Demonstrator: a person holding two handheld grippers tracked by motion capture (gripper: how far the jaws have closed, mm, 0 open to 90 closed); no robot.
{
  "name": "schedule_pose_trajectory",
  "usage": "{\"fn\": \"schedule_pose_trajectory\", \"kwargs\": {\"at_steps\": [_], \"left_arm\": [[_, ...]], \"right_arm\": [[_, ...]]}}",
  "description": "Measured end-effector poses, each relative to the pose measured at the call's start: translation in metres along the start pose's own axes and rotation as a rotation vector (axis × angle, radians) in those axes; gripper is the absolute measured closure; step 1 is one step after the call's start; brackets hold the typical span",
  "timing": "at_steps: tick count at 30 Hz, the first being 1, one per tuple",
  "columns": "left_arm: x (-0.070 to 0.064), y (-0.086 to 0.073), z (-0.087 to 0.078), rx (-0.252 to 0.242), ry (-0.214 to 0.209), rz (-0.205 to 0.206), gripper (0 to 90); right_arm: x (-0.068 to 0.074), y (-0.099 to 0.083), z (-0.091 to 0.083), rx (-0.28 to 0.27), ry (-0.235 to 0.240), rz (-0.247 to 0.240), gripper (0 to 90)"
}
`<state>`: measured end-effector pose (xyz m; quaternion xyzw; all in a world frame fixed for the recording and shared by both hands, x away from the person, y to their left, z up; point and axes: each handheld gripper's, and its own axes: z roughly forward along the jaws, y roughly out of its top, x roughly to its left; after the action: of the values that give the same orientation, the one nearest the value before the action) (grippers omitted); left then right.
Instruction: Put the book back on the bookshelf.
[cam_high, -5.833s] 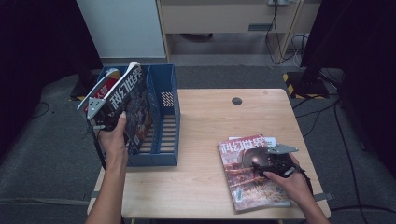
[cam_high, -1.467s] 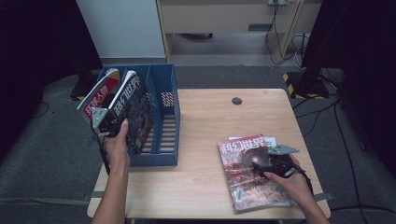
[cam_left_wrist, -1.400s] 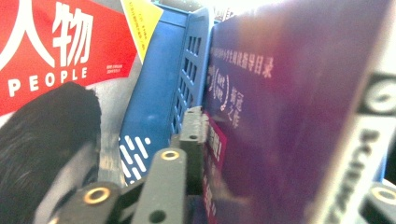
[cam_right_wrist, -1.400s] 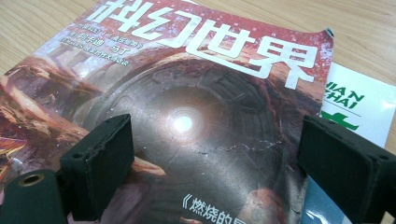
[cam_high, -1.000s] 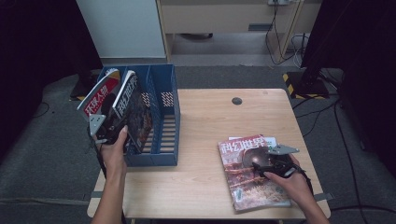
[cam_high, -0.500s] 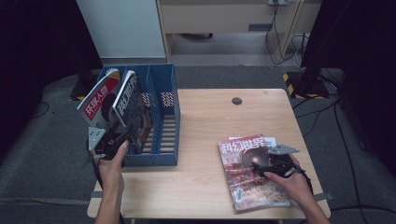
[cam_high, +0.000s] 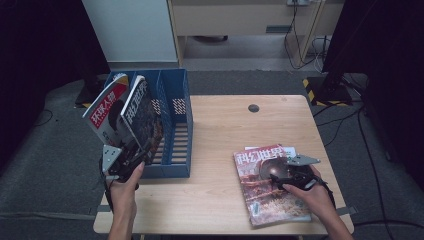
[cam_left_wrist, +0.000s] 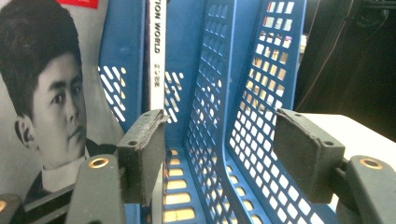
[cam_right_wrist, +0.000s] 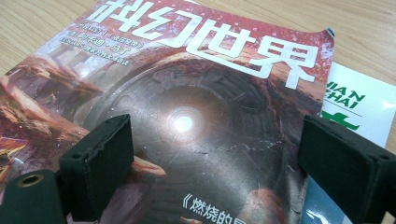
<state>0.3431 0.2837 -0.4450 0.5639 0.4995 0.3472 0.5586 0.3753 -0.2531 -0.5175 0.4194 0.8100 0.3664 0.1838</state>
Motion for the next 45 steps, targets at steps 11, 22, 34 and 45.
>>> {"fn": "schedule_pose_trajectory", "kwargs": {"at_steps": [11,22,34,45], "left_arm": [[-0.018,-0.005,-0.004,0.066,-0.082,0.068,30.8],[-0.032,-0.009,0.003,0.101,-0.14,0.079,24.1],[-0.046,-0.018,0.015,0.178,-0.186,0.103,22.1],[-0.062,-0.015,0.018,0.203,-0.208,0.124,21.4]], "right_arm": [[0.0,-0.001,0.0,-0.003,-0.003,-0.006,10.0],[0.0,-0.001,0.0,-0.004,-0.004,-0.007,10.0],[0.0,-0.001,0.0,-0.005,-0.004,-0.007,10.0],[0.0,-0.001,0.0,-0.005,-0.004,-0.006,10.0]]}}
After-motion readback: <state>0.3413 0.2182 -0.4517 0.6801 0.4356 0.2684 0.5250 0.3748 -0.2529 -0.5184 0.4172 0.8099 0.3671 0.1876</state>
